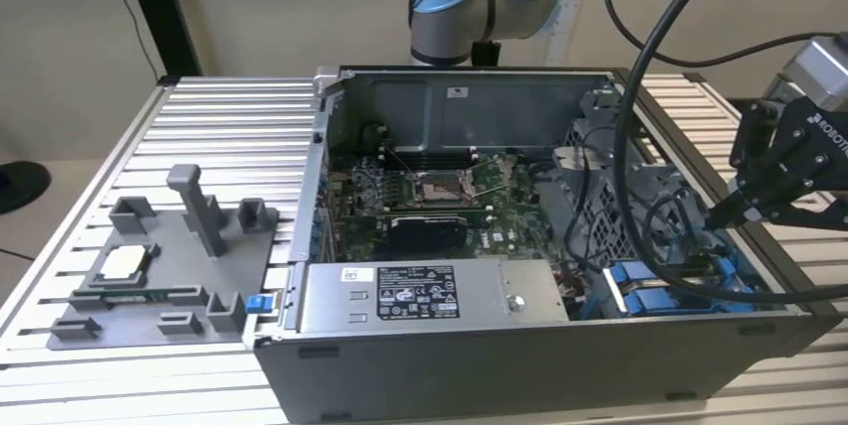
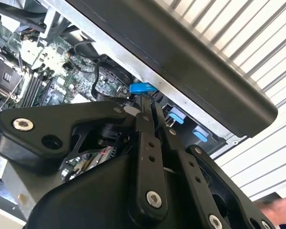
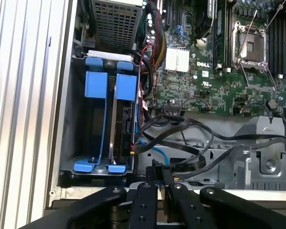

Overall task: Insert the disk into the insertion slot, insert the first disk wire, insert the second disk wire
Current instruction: 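Insert the second disk wire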

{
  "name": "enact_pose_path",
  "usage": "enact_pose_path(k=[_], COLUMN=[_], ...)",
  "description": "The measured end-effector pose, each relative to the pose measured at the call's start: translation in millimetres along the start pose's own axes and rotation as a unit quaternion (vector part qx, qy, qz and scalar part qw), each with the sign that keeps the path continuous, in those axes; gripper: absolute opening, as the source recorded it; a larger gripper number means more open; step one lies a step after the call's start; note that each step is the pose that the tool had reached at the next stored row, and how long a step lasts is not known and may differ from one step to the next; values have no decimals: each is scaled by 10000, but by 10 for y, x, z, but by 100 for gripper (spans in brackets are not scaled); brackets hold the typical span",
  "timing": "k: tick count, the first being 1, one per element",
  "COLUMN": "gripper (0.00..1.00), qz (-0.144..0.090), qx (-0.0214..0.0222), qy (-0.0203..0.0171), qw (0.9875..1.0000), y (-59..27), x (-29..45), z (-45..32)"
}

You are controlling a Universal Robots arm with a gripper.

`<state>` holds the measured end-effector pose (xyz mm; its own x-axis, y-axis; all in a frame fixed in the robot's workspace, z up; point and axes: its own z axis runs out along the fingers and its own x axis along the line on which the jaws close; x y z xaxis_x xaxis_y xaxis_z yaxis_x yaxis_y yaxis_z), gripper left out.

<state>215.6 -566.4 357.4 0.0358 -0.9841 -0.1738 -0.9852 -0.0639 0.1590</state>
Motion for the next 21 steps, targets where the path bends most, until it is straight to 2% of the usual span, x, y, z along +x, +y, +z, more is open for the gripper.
enact_pose_path(k=[5, 6, 11, 17, 21], gripper=[0, 100, 100, 100, 100], qz=[-4, -5, -15, -31, -30], qx=[2, 3, 22, 51, 52], qy=[-21, -24, -70, -173, -176], qw=[10000, 10000, 10000, 9998, 9998], y=[0, 0, -1, -2, -1], x=[0, 0, 1, 1, 2], z=[1, 1, 5, 9, 9])
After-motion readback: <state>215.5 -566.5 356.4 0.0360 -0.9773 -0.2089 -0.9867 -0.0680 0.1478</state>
